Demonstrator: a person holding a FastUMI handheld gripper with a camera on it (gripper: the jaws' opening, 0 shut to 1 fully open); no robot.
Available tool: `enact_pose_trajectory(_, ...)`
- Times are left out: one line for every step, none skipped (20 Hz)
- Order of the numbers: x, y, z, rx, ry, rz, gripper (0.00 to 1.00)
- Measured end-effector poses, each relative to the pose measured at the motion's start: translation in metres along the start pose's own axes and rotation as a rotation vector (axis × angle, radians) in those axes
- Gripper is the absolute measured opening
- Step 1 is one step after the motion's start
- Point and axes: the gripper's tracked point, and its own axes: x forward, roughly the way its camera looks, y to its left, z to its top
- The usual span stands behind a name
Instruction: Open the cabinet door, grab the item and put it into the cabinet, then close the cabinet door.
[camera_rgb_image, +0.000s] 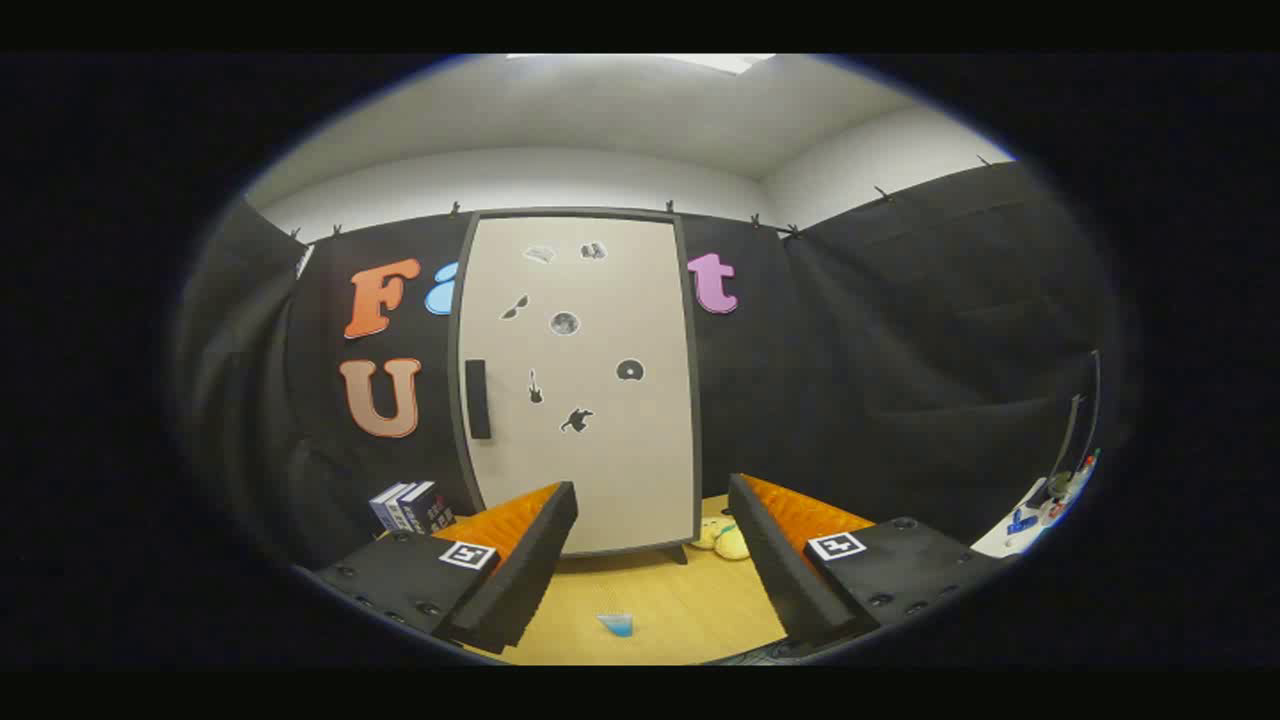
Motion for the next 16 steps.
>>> enact_pose_trajectory(0.0, 0.0, 0.0, 0.0, 0.001, 0.0, 0.98)
enact_pose_trajectory(-0.002, 0.001, 0.001, -0.001, -0.001, 0.001, 0.98)
enact_pose_trajectory(-0.002, 0.001, 0.001, -0.001, -0.003, 0.002, 0.98)
enact_pose_trajectory(-0.002, 0.001, 0.002, -0.002, -0.004, 0.002, 0.98)
enact_pose_trajectory(-0.003, 0.001, 0.002, -0.003, -0.005, 0.003, 0.98)
enact_pose_trajectory(-0.003, 0.003, 0.002, -0.004, -0.005, 0.004, 0.98)
enact_pose_trajectory(-0.003, 0.004, 0.002, -0.005, -0.006, 0.006, 0.98)
enact_pose_trajectory(-0.004, 0.005, 0.004, -0.006, -0.008, 0.01, 0.98)
enact_pose_trajectory(-0.005, 0.006, 0.004, -0.008, -0.01, 0.014, 0.98)
enact_pose_trajectory(-0.004, 0.007, 0.003, -0.01, -0.009, 0.016, 0.98)
enact_pose_trajectory(-0.004, 0.007, 0.002, -0.01, -0.008, 0.015, 0.98)
enact_pose_trajectory(-0.004, 0.009, 0.002, -0.008, -0.007, 0.017, 0.98)
enact_pose_trajectory(-0.002, 0.011, 0.001, -0.007, -0.005, 0.018, 0.98)
enact_pose_trajectory(0.0, 0.014, 0.0, -0.006, 0.0, 0.022, 0.98)
enact_pose_trajectory(0.002, 0.017, -0.002, -0.008, 0.006, 0.028, 0.98)
enact_pose_trajectory(0.007, 0.022, -0.002, -0.012, 0.009, 0.036, 0.98)
